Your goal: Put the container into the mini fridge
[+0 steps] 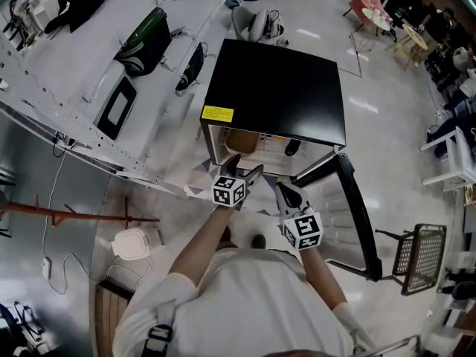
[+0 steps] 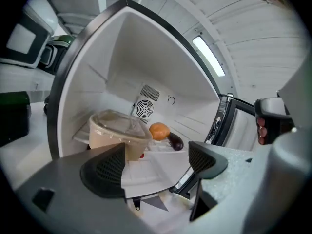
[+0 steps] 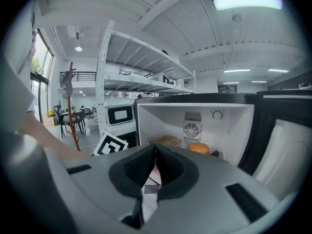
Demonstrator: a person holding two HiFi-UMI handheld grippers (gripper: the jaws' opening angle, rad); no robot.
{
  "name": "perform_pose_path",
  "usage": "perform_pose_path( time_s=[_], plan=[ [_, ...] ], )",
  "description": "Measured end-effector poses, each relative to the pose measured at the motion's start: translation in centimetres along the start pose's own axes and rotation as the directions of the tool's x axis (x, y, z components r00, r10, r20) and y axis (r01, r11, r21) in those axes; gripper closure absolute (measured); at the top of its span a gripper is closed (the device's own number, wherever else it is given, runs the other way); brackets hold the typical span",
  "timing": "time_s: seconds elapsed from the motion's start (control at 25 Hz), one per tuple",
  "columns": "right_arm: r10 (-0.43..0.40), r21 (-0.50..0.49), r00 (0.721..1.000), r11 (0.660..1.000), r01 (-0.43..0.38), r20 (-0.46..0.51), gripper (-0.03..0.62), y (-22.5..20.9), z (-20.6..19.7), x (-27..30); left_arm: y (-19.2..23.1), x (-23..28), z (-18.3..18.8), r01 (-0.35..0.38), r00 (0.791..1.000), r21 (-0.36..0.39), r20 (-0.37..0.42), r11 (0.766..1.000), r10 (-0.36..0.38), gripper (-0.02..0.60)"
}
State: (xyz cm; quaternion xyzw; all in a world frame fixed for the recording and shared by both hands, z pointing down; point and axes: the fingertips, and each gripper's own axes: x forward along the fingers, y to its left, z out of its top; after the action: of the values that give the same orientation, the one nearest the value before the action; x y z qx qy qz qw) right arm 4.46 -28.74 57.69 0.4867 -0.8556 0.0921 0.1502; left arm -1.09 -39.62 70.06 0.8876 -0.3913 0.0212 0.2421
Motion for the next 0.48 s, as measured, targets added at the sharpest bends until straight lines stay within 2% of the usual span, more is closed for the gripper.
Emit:
perform_pose_path(
  time_s=[0.08, 0.48],
  plan=[
    [-0.022, 0.010, 1.000, 1.000, 0.022, 0.003, 0.586, -0.3, 0.0, -0.2, -0.2, 0.6, 0.1, 0.025, 1.000, 0.028, -0.018, 0.999, -0.025, 0.187],
    [-0.135, 0.053, 0.991, 0.989, 0.135, -0.003, 0.586, -0.6, -0.8, -1.6, -0.1, 2.0, -0.2, 0.136, 0.987, 0.056, -0.093, 0.989, -0.130, 0.187]
  ],
)
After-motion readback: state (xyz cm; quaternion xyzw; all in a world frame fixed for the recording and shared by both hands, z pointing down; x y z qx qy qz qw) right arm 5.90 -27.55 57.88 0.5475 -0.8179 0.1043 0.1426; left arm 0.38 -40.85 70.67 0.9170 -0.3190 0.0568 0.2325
